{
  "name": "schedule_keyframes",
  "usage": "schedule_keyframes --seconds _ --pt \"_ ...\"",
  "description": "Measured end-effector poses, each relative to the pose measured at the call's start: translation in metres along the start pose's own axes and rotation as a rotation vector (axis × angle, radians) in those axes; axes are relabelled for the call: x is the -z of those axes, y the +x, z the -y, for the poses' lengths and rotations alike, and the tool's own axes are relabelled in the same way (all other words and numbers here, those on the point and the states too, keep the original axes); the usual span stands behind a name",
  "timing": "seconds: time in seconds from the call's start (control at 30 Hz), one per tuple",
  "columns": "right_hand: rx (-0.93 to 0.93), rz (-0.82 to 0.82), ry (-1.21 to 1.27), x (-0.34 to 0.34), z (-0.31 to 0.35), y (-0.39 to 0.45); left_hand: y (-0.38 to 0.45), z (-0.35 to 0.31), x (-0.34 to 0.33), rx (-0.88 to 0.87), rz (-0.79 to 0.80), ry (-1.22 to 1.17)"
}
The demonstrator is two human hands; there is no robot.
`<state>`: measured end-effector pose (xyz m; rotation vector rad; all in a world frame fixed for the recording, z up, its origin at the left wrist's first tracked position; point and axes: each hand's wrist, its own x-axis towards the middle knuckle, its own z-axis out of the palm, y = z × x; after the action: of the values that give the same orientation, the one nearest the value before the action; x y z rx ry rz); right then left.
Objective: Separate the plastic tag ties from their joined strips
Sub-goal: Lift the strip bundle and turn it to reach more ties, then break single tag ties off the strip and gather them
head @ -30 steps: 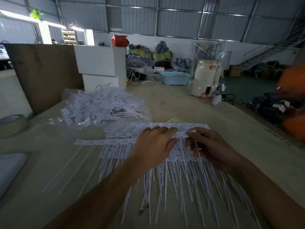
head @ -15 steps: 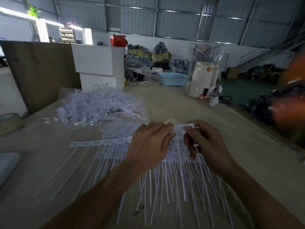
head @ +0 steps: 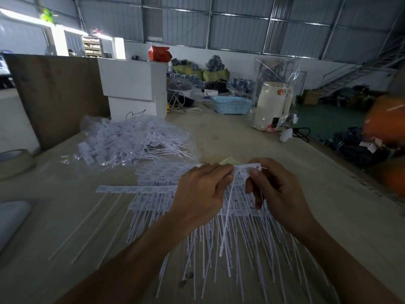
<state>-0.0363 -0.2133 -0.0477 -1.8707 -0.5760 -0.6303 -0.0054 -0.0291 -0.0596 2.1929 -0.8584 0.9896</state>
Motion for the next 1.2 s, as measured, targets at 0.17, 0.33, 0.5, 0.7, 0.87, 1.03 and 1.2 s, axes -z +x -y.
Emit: schedule_keyframes --seconds 0.17,0.33,0.5,0.7,0.87,1.03,1.2 --pt "0.046 -0.012 -0.127 0.001 -0.005 0.0 -0.001 0.001 -0.001 0.023 0.017 -0.036" --pt "0.175 0.001 -0.315 0.004 -0.009 -0.001 -0.003 0.005 -0.008 0.153 0.045 -0.237" --pt "0.149 -0.043 -0.271 0.006 -0.008 0.001 -0.001 0.003 -0.006 0.125 0.054 -0.235" --pt "0.138 -0.096 -0.333 0.009 -0.008 0.002 -0.001 0.0 -0.005 0.094 0.053 -0.255" --pt "0.061 -0.103 -0.319 0.007 -0.01 0.002 -0.001 0.002 -0.004 0.08 0.044 -0.261" --pt "-0.048 -0.121 -0.097 -0.001 0.0 0.001 0.001 0.004 -0.003 0.057 0.009 -0.257" --pt "-0.182 -0.127 0.117 -0.003 0.001 0.0 0.004 0.004 -0.002 0.05 0.031 -0.257"
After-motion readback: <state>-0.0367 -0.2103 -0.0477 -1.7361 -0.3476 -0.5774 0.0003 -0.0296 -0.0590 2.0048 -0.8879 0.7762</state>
